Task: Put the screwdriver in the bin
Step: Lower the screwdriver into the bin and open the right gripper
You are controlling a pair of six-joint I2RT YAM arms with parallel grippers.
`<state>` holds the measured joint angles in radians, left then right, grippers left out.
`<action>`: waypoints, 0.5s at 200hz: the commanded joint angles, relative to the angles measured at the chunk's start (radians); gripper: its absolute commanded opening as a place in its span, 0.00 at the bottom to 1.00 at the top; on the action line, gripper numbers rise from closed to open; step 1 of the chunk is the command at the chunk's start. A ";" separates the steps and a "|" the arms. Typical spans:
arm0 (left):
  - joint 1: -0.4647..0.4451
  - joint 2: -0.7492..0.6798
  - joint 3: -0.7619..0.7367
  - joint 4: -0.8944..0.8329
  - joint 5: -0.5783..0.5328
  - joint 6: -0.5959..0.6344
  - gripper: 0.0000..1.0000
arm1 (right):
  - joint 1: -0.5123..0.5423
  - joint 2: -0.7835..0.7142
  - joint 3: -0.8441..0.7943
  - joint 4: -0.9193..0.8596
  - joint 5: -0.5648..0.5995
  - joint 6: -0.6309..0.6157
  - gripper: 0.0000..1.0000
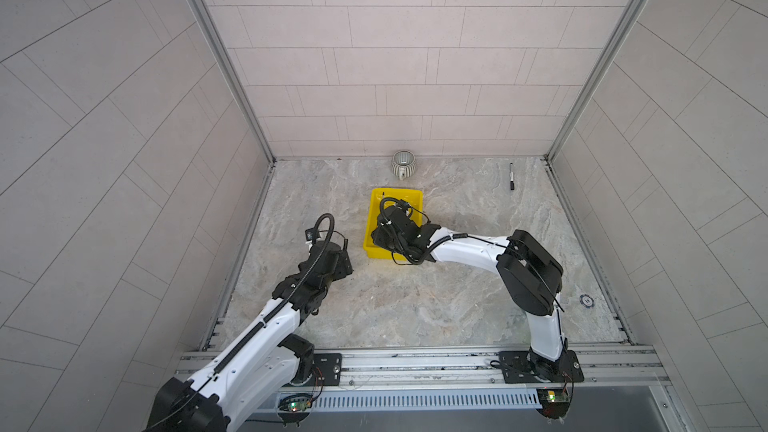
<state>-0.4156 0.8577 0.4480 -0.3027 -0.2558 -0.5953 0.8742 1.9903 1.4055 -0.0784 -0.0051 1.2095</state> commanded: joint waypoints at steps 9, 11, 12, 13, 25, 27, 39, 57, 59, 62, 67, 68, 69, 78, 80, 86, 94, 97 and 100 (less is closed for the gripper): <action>-0.002 -0.011 -0.011 0.002 -0.017 -0.006 0.89 | -0.001 0.013 0.015 0.003 0.029 0.024 0.30; -0.003 -0.011 -0.011 0.002 -0.017 -0.006 0.89 | -0.001 0.012 0.015 0.002 0.029 0.024 0.32; -0.003 -0.011 -0.011 0.002 -0.017 -0.006 0.89 | -0.002 0.012 0.015 0.002 0.029 0.023 0.33; -0.003 -0.011 -0.011 0.002 -0.016 -0.006 0.89 | -0.002 0.012 0.015 0.002 0.030 0.023 0.34; -0.003 -0.010 -0.012 0.002 -0.017 -0.006 0.90 | -0.001 0.007 0.016 0.000 0.030 0.021 0.41; -0.003 -0.010 -0.011 0.002 -0.017 -0.005 0.90 | -0.001 0.006 0.015 -0.001 0.031 0.020 0.41; -0.002 -0.009 -0.012 0.001 -0.015 -0.006 0.90 | 0.000 -0.004 0.014 -0.004 0.031 0.016 0.46; -0.003 -0.009 -0.012 0.002 -0.013 -0.006 0.91 | -0.002 -0.025 0.011 -0.013 0.030 0.002 0.54; -0.003 -0.009 -0.012 0.002 -0.013 -0.006 0.91 | -0.001 -0.028 0.010 -0.015 0.030 0.000 0.55; -0.003 -0.009 -0.012 0.002 -0.013 -0.007 0.92 | -0.002 -0.034 0.008 -0.015 0.030 -0.003 0.55; -0.003 -0.008 -0.011 0.002 -0.015 -0.006 0.92 | -0.001 -0.046 0.004 -0.018 0.030 -0.009 0.55; -0.004 -0.009 -0.011 0.002 -0.016 -0.006 0.92 | -0.001 -0.049 0.002 -0.020 0.030 -0.010 0.55; -0.004 -0.010 -0.011 0.002 -0.016 -0.007 0.92 | -0.002 -0.052 0.002 -0.021 0.031 -0.011 0.55; -0.003 -0.014 -0.012 0.006 -0.014 -0.008 1.00 | -0.001 -0.085 -0.009 -0.035 0.040 -0.033 0.55; -0.003 -0.015 -0.014 0.008 -0.012 -0.007 1.00 | -0.001 -0.093 -0.011 -0.039 0.044 -0.040 0.55; -0.003 -0.017 -0.018 0.018 -0.011 -0.006 1.00 | -0.001 -0.129 -0.020 -0.057 0.059 -0.064 0.55; -0.003 -0.020 -0.026 0.044 -0.014 0.008 1.00 | -0.003 -0.185 -0.038 -0.081 0.090 -0.113 0.56; -0.003 -0.020 -0.031 0.057 -0.016 0.014 1.00 | -0.003 -0.208 -0.046 -0.093 0.104 -0.135 0.56; -0.003 -0.022 -0.033 0.068 -0.021 0.019 1.00 | -0.004 -0.229 -0.053 -0.103 0.120 -0.161 0.57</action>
<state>-0.4156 0.8551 0.4431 -0.2909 -0.2565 -0.5968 0.8742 1.9434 1.3830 -0.1036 0.0216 1.1595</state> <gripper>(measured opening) 0.998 0.559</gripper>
